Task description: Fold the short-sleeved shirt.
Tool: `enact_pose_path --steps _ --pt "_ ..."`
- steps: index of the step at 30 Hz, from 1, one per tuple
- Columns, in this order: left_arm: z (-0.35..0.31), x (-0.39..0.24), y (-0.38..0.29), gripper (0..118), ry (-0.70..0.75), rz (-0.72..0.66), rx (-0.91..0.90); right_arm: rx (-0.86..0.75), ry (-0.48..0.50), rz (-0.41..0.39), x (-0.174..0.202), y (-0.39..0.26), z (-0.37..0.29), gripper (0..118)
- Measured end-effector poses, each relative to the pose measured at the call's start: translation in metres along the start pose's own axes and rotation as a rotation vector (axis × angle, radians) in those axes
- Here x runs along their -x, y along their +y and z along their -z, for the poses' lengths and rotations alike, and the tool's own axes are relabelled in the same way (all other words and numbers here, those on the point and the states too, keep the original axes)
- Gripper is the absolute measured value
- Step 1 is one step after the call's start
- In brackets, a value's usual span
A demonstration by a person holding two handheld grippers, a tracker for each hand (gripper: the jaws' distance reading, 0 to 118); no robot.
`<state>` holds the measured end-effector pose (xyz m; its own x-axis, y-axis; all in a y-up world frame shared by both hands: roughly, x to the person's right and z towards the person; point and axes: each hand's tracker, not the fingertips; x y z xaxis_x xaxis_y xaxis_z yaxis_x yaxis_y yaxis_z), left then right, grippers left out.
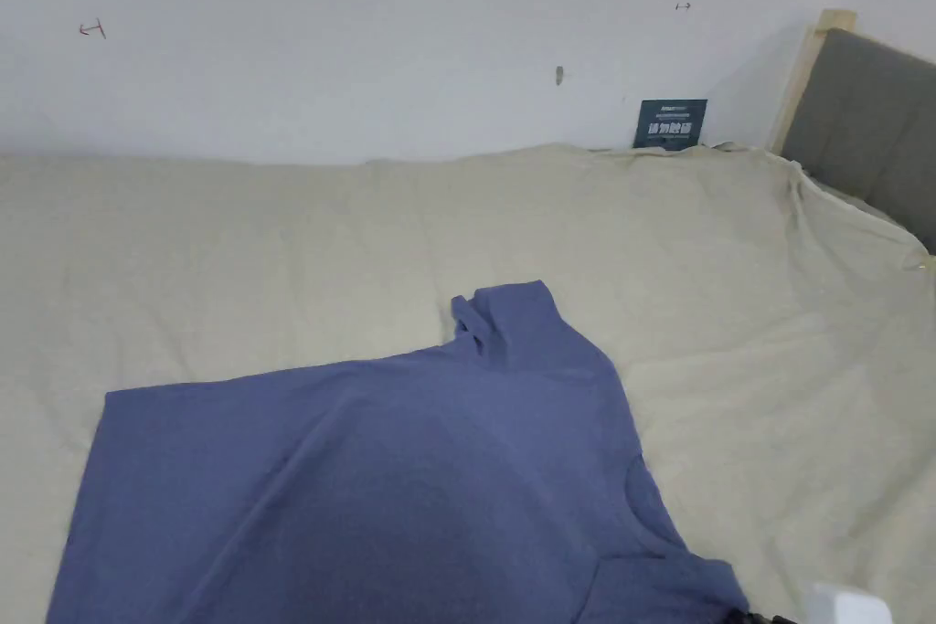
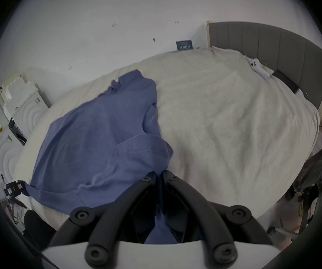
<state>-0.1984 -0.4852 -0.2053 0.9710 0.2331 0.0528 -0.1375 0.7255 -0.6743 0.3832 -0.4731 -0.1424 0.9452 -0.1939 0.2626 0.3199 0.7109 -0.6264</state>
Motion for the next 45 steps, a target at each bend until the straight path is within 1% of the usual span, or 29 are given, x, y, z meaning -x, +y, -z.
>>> enact_pose_path --steps 6,8,9,11,13,14,16,20,23,27,31,32,34,37,43,44,45 --pt "-0.023 0.003 0.011 6 0.004 -0.011 -0.087 -0.127 -0.006 -0.047 0.016 0.001 -0.033 5" --pt "-0.027 0.002 0.017 6 -0.005 -0.005 -0.101 -0.112 -0.041 -0.073 0.02 0.002 -0.038 5" --pt "-0.027 0.003 0.018 6 -0.002 0.001 -0.109 -0.147 -0.063 -0.096 0.022 0.0 -0.041 5" --pt "-0.028 0.001 0.021 6 -0.004 0.004 -0.117 -0.131 -0.066 -0.081 0.022 0.001 -0.041 5" --pt "-0.027 0.0 0.024 6 -0.013 0.003 -0.126 -0.191 -0.022 -0.021 0.021 0.0 -0.043 5" --pt "-0.026 -0.002 0.026 6 -0.013 0.003 -0.127 -0.158 -0.014 -0.013 0.02 0.004 -0.042 5" --pt "-0.024 -0.004 0.031 6 -0.016 0.012 -0.133 -0.187 -0.004 -0.011 0.024 0.011 -0.04 5" --pt "-0.018 -0.006 0.055 6 -0.029 0.02 -0.154 -0.209 0.019 -0.066 0.038 0.045 -0.032 5" --pt "0.0 -0.005 0.081 6 -0.041 0.014 -0.17 -0.22 0.047 -0.068 0.043 0.079 -0.014 5" --pt "0.036 -0.008 0.12 6 -0.034 0.057 -0.17 -0.225 0.067 -0.083 0.052 0.127 0.019 5" --pt "0.083 -0.013 0.154 6 -0.036 0.087 -0.144 -0.162 0.085 -0.129 0.064 0.168 0.07 5" --pt "0.096 -0.014 0.16 6 -0.017 0.096 -0.118 -0.13 0.082 -0.137 0.067 0.175 0.084 5" --pt "0.121 -0.012 0.168 6 -0.022 0.082 -0.106 -0.095 0.076 -0.134 0.069 0.183 0.112 5" --pt "0.149 -0.012 0.176 6 0.023 0.079 -0.073 -0.06 0.055 -0.168 0.076 0.19 0.148 5" --pt "0.187 -0.005 0.171 7 0.061 0.053 -0.017 -0.031 0.05 -0.166 0.072 0.197 0.191 5" --pt "0.189 -0.004 0.168 13 0.066 0.056 -0.012 -0.031 0.043 -0.167 0.073 0.196 0.194 6" --pt "0.189 -0.003 0.165 26 0.065 0.06 -0.009 -0.033 0.038 -0.177 0.072 0.196 0.196 13"
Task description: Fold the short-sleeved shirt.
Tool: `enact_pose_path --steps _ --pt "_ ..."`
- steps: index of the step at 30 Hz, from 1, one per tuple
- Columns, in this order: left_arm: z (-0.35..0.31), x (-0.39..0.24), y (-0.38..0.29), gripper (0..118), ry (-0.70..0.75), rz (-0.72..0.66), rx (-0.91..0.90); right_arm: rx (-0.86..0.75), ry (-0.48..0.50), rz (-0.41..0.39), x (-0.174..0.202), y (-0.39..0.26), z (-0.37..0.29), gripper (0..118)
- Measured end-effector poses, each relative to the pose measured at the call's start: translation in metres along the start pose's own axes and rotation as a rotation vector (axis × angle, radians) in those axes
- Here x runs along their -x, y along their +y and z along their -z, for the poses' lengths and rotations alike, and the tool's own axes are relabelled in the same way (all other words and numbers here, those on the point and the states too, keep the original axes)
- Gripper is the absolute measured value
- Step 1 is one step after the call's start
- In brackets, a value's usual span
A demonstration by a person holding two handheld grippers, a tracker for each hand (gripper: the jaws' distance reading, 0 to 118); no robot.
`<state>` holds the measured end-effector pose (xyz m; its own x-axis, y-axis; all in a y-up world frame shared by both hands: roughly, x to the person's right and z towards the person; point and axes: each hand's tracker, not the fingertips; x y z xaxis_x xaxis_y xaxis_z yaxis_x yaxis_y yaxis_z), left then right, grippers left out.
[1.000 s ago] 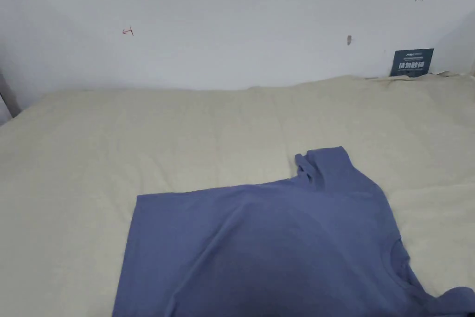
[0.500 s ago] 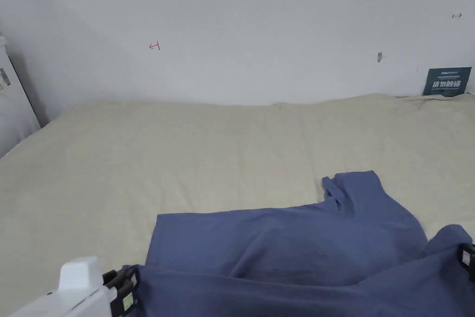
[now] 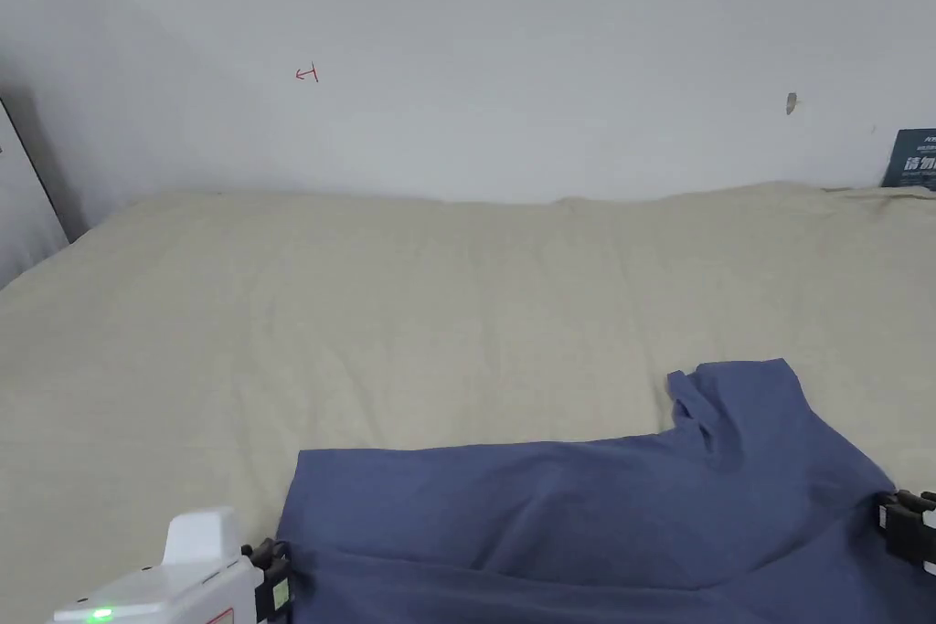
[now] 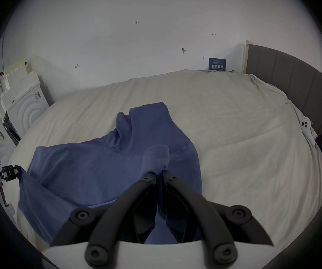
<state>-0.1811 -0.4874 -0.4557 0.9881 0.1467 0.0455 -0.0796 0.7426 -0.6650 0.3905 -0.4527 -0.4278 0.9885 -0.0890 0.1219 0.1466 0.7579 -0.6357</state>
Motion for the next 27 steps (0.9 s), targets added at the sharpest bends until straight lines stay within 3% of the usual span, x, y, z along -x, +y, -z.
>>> enact_pose_path --steps 1,2,3,4,10,14,16,19,22,23,25,26,27 --pt "-0.001 0.001 -0.002 51 0.016 0.003 0.005 0.005 -0.009 -0.027 0.001 0.0 -0.002 33" --pt "-0.005 0.001 -0.003 85 0.047 0.01 -0.007 -0.013 -0.04 -0.063 0.001 -0.001 -0.007 69" --pt "-0.011 0.002 -0.002 103 0.073 0.025 -0.03 -0.039 -0.05 -0.084 0.001 -0.001 -0.015 90" --pt "-0.022 0.006 -0.002 108 0.083 0.03 -0.046 -0.069 -0.049 -0.094 -0.001 -0.001 -0.027 94" --pt "-0.142 0.002 0.005 106 -0.005 0.018 -0.22 -0.31 -0.024 -0.166 0.01 -0.017 -0.154 94" --pt "-0.215 -0.01 -0.014 106 -0.057 0.027 -0.312 -0.345 0.061 -0.037 0.024 -0.053 -0.219 94" --pt "-0.24 -0.018 -0.028 105 -0.115 0.038 -0.356 -0.359 0.074 -0.021 0.033 -0.074 -0.241 94" --pt "-0.267 -0.029 -0.05 101 -0.121 0.039 -0.366 -0.347 0.055 0.001 0.043 -0.101 -0.257 94" --pt "-0.283 -0.036 -0.073 72 -0.122 0.032 -0.373 -0.318 0.077 0.054 0.057 -0.127 -0.271 93" --pt "-0.286 -0.036 -0.079 55 -0.133 0.025 -0.362 -0.318 0.085 0.062 0.059 -0.134 -0.275 90" --pt "-0.289 -0.036 -0.094 39 -0.141 -0.008 -0.348 -0.306 0.089 0.089 0.068 -0.15 -0.284 67" --pt "-0.291 -0.035 -0.101 27 -0.156 -0.016 -0.333 -0.304 0.086 0.085 0.072 -0.156 -0.287 42" --pt "-0.292 -0.035 -0.107 16 -0.173 -0.017 -0.312 -0.306 0.079 0.083 0.076 -0.163 -0.291 28"
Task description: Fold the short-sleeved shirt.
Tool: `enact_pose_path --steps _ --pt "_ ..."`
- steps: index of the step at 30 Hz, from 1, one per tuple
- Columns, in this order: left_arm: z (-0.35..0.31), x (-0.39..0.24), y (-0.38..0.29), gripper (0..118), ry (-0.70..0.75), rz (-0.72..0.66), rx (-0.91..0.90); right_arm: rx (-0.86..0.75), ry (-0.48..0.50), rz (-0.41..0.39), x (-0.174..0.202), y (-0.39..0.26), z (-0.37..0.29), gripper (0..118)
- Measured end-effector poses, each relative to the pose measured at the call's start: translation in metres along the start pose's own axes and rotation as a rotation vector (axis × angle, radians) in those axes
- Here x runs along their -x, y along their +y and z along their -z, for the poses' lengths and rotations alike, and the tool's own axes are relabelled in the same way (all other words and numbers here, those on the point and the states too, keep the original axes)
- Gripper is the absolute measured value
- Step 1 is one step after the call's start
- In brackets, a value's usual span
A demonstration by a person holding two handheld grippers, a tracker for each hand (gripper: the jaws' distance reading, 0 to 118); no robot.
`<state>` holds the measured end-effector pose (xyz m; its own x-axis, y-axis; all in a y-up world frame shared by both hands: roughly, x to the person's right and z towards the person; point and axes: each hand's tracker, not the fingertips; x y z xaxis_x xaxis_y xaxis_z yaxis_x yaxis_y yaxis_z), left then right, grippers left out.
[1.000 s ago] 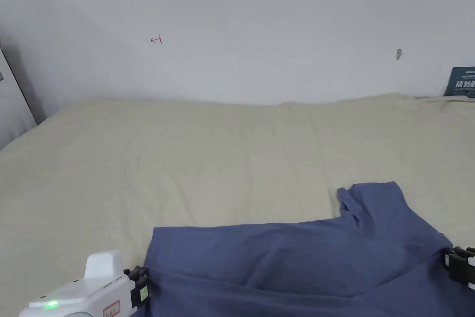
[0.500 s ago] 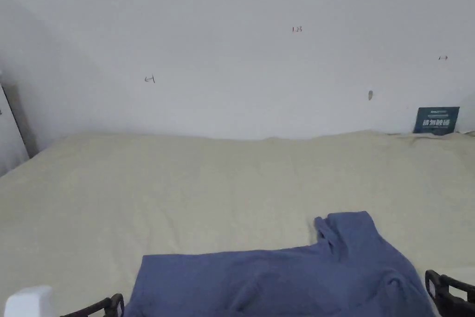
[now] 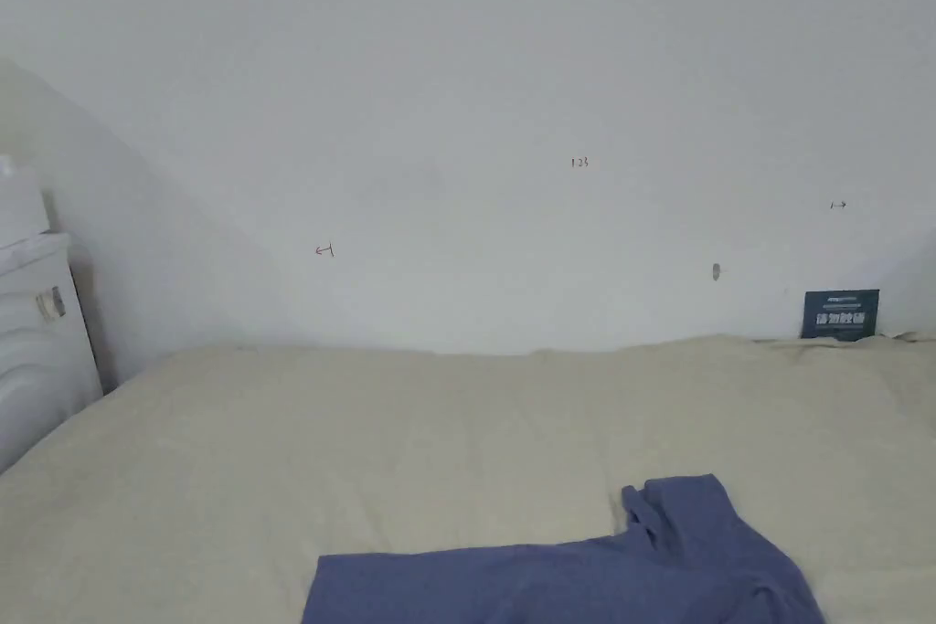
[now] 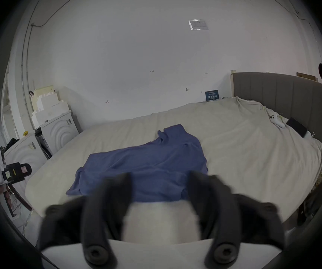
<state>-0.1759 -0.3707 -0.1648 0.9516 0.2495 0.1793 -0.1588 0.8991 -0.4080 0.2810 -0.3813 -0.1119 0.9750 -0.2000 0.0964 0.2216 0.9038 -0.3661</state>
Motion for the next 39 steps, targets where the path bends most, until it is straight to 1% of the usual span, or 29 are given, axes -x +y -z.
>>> enact_pose_path --steps 1,2,4,6,10,12,14,19,22,27,28,29,31,32,33,39 --pt "-0.004 -0.003 -0.005 2 0.011 -0.014 0.012 0.009 0.001 -0.013 0.002 -0.005 -0.004 14" --pt "-0.008 -0.005 -0.012 1 0.016 -0.021 0.014 0.004 -0.002 -0.012 0.007 -0.01 -0.009 2" --pt "-0.018 -0.011 -0.027 1 0.008 -0.007 0.023 0.02 0.004 -0.006 0.011 -0.019 -0.015 1" --pt "-0.022 -0.018 -0.036 1 0.019 0.043 0.058 0.043 0.027 -0.005 0.016 -0.026 -0.019 1" --pt "-0.021 -0.02 -0.041 1 0.026 0.046 0.081 0.069 0.031 -0.038 0.024 -0.031 -0.016 1" --pt "-0.017 -0.017 -0.043 1 0.027 0.028 0.085 0.084 0.049 -0.023 0.024 -0.03 -0.013 1" --pt "-0.011 -0.013 -0.044 1 0.036 0.012 0.094 0.079 0.06 0.001 0.024 -0.03 -0.014 1" --pt "0.001 -0.009 -0.048 1 0.054 0.019 0.115 0.096 0.068 0.008 0.022 -0.028 -0.01 1" --pt "0.017 -0.004 -0.051 1 0.066 0.024 0.136 0.105 0.078 0.029 0.019 -0.028 -0.007 1" --pt "0.05 0.007 -0.054 1 0.086 0.025 0.155 0.12 0.077 0.031 0.017 -0.029 -0.005 1" --pt "0.058 0.01 -0.055 7 0.102 0.028 0.166 0.122 0.073 0.036 0.017 -0.03 -0.004 1" --pt "0.064 0.012 -0.058 24 0.111 0.031 0.157 0.13 0.07 0.039 0.016 -0.03 -0.002 1" --pt "0.084 0.019 -0.062 73 0.148 0.051 0.157 0.138 0.069 0.046 0.014 -0.031 -0.001 1" --pt "0.096 0.023 -0.064 91 0.163 0.062 0.17 0.146 0.069 0.05 0.013 -0.032 0.0 1" --pt "0.106 0.026 -0.065 95 0.167 0.061 0.172 0.153 0.069 0.052 0.013 -0.032 0.001 1" --pt "0.17 0.047 -0.069 94 0.211 0.076 0.25 0.176 0.059 0.056 0.008 -0.035 0.004 1"
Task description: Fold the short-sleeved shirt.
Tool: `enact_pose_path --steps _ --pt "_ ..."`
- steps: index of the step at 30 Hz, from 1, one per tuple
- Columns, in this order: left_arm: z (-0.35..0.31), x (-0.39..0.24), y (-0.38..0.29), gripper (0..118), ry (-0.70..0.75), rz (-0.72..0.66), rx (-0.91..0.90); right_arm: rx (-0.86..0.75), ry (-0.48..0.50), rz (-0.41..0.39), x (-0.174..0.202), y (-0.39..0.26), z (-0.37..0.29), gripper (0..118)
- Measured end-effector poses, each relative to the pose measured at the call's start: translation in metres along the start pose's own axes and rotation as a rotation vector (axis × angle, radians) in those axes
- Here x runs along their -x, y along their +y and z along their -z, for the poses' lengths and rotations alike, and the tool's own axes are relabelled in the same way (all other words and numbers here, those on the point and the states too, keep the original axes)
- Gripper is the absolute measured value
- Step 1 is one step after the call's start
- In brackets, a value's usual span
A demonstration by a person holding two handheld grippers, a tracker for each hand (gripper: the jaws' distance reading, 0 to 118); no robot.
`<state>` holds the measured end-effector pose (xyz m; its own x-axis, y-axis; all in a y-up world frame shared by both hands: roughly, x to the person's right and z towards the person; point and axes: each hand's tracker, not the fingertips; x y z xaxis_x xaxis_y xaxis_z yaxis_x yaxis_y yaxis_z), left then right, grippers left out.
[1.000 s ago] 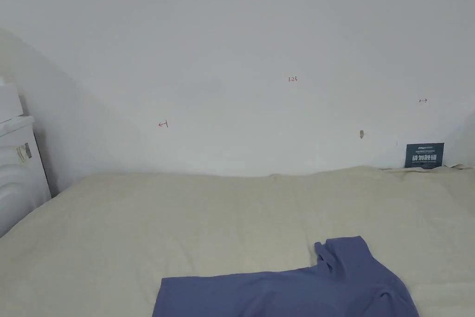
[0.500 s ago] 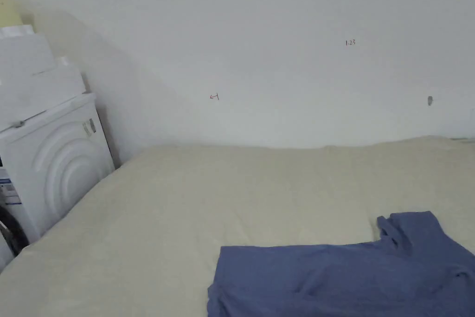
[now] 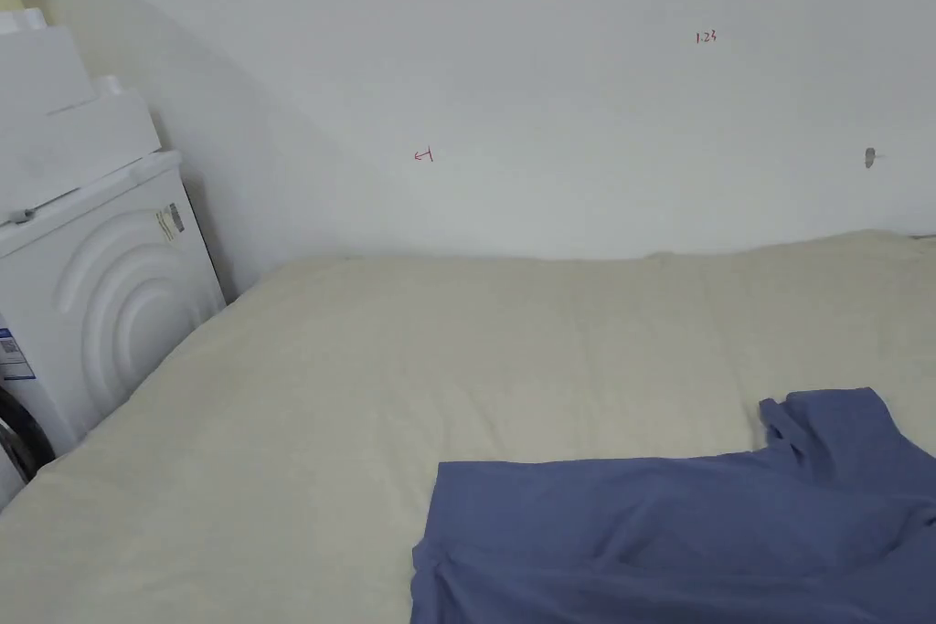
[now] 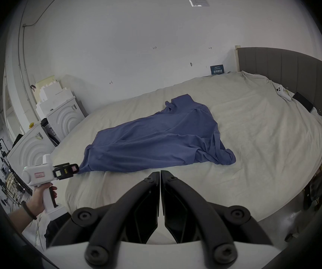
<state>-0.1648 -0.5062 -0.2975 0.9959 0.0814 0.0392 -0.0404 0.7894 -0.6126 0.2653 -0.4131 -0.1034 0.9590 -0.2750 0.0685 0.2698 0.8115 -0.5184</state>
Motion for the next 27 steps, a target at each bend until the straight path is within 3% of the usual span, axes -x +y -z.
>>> enact_pose_path --steps 6,8,9,11,14,16,18,20,27 --pt "0.035 0.002 0.002 88 0.005 0.002 0.042 0.021 -0.031 0.004 -0.006 -0.001 0.005 1" --pt "0.045 0.0 -0.002 65 0.054 0.001 0.106 0.03 -0.038 0.004 -0.008 -0.003 0.007 1" --pt "0.042 -0.003 -0.004 59 0.097 0.029 0.089 0.034 -0.042 0.001 -0.008 -0.004 0.008 1" --pt "0.037 -0.006 -0.002 31 0.042 0.073 0.068 0.038 -0.05 -0.005 -0.007 -0.004 0.008 1" --pt "0.034 -0.005 0.001 15 0.021 0.094 0.091 0.047 -0.055 -0.001 -0.015 -0.003 0.015 3" --pt "0.033 -0.007 0.001 12 0.002 0.072 0.081 0.032 -0.093 -0.02 -0.026 -0.002 0.021 14" --pt "0.038 -0.004 -0.002 12 0.005 0.066 0.094 0.03 -0.163 -0.011 -0.042 0.004 0.035 60" --pt "0.043 -0.003 -0.002 12 0.003 0.06 0.114 0.031 -0.196 -0.017 -0.06 0.012 0.06 92" --pt "0.044 -0.005 -0.002 12 0.004 0.066 0.126 0.1 -0.307 0.061 -0.119 0.026 0.167 91"
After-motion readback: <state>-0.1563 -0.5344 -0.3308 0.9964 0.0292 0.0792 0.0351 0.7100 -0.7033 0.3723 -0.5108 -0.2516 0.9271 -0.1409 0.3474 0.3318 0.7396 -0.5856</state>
